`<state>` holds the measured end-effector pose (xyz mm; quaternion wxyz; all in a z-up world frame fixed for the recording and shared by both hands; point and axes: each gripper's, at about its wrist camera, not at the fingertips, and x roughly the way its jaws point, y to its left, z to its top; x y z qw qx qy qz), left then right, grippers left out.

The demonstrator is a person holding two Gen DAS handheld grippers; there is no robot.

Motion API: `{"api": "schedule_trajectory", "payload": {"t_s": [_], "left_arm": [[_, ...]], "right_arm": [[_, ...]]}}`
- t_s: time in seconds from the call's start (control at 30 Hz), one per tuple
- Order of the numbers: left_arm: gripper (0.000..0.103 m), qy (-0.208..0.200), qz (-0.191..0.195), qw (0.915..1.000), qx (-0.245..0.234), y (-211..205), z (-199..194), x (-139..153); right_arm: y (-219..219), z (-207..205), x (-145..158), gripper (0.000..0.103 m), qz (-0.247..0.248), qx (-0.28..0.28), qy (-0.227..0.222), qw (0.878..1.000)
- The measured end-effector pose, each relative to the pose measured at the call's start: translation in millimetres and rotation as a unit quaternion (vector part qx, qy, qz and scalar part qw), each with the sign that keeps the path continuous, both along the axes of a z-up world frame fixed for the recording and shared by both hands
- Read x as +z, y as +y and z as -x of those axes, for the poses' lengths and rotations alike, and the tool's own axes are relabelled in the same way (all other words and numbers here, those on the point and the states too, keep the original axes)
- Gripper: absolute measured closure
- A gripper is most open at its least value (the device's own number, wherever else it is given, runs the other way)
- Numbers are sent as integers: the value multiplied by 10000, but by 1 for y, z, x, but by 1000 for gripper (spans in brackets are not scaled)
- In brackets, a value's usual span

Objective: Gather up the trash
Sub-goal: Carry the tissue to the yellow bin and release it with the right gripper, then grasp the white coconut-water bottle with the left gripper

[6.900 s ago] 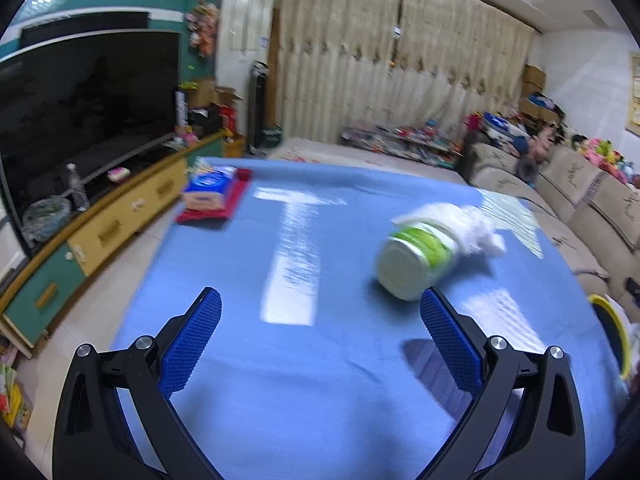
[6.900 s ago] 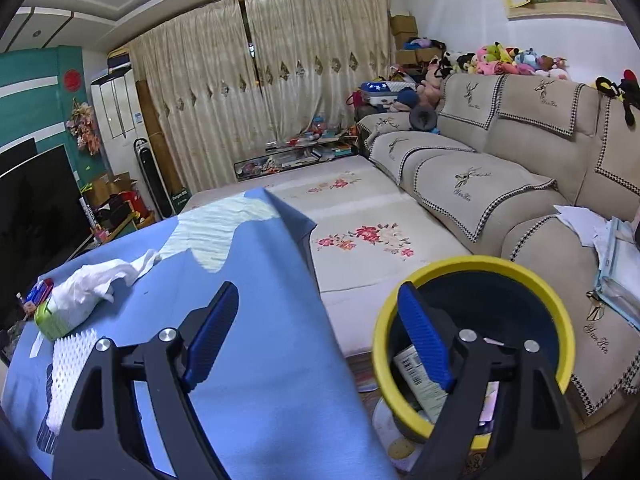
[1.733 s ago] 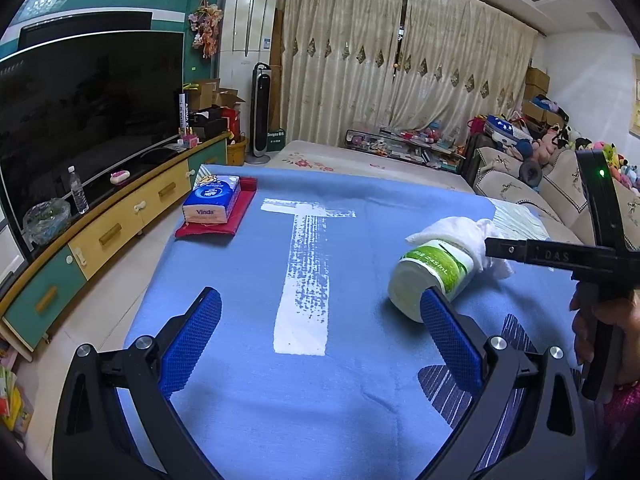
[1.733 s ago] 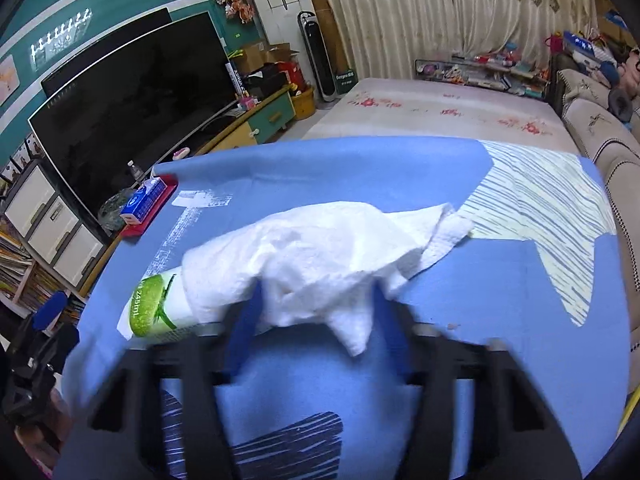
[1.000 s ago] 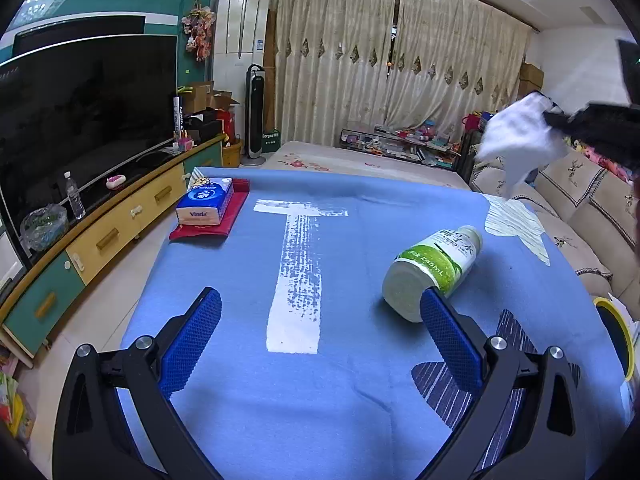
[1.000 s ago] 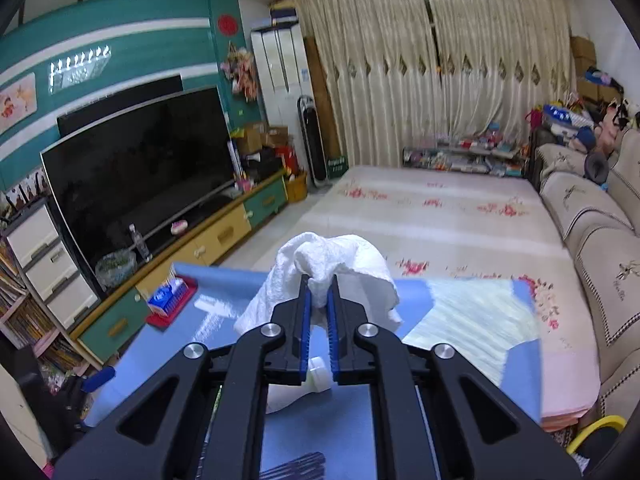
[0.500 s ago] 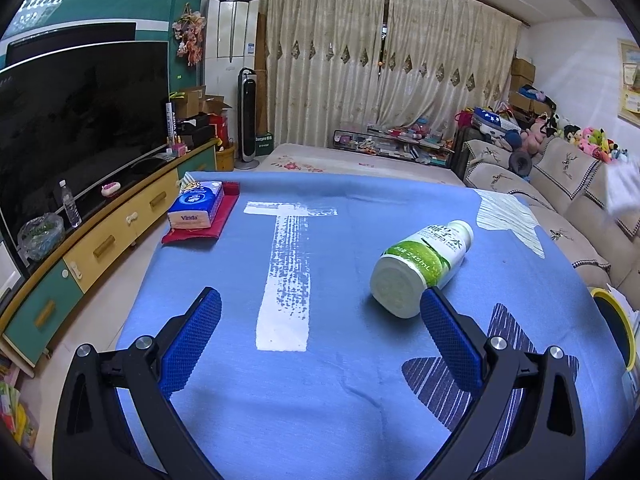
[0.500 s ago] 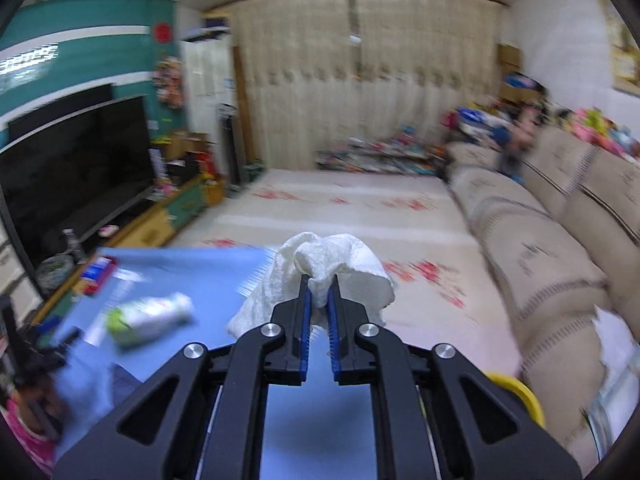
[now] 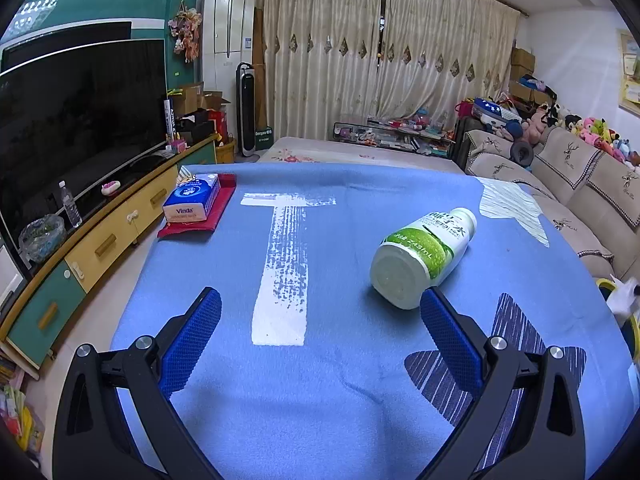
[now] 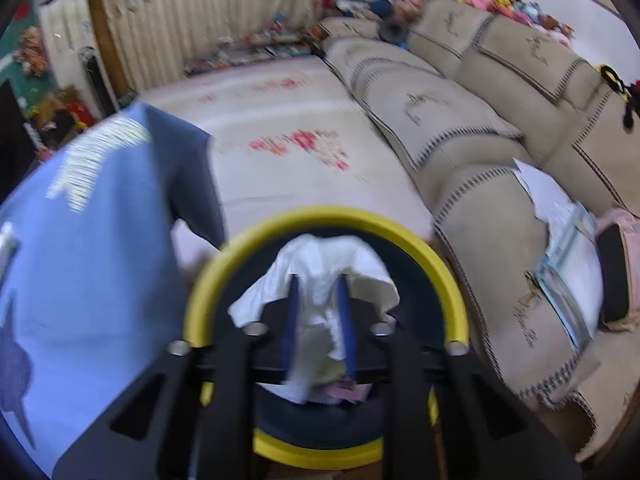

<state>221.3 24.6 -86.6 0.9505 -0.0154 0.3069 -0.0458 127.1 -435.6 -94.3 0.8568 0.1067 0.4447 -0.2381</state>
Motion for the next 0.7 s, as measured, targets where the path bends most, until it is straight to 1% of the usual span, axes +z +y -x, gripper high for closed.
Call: {"api": "schedule_trajectory", "payload": {"t_s": [0.03,0.07,0.13,0.17,0.23,0.3,0.33,0.37,0.4,0.47,0.53,0.57,0.63,0.7], "left_arm": [[5,-3,2,10000,2,0,0,0],[5,-4,-2,10000,3,0,0,0],[5,-2,-3,10000,-2,0,0,0],[5,0,-3,10000,-7,0,0,0],[5,2,-6,10000,-19,0,0,0],[5,-2,-11,10000,-35,-1,0,0],[5,-3,-12,10000,-42,-1,0,0],[5,-1,-14,10000,-53,-2,0,0],[5,-3,-15,10000,-62,-2,0,0],[5,2,9,10000,-94,-2,0,0],[5,41,106,9998,-185,-3,0,0],[5,80,153,9995,-246,-4,-1,0],[5,185,204,9990,-338,-8,-2,-1],[5,299,231,9979,-527,-15,-4,2]], "right_arm": [[-6,2,-6,57,101,-126,150,9998],[-9,5,-10,47,184,-210,253,9993],[-12,10,-14,45,375,-377,401,9978],[-14,13,-14,45,450,-450,401,9972],[-13,19,-9,45,477,-540,248,9971],[-1,26,0,45,393,-438,-115,9982],[4,26,5,42,379,-385,-247,9982],[18,28,14,37,362,-292,-527,9975],[25,28,19,35,337,-243,-703,9967],[57,29,31,29,126,-6,-1311,9913],[84,27,36,25,-9,233,-1706,9851],[104,25,36,24,-11,411,-1905,9808],[136,18,32,24,93,719,-2095,9751],[160,12,28,24,181,951,-2201,9707]]}}
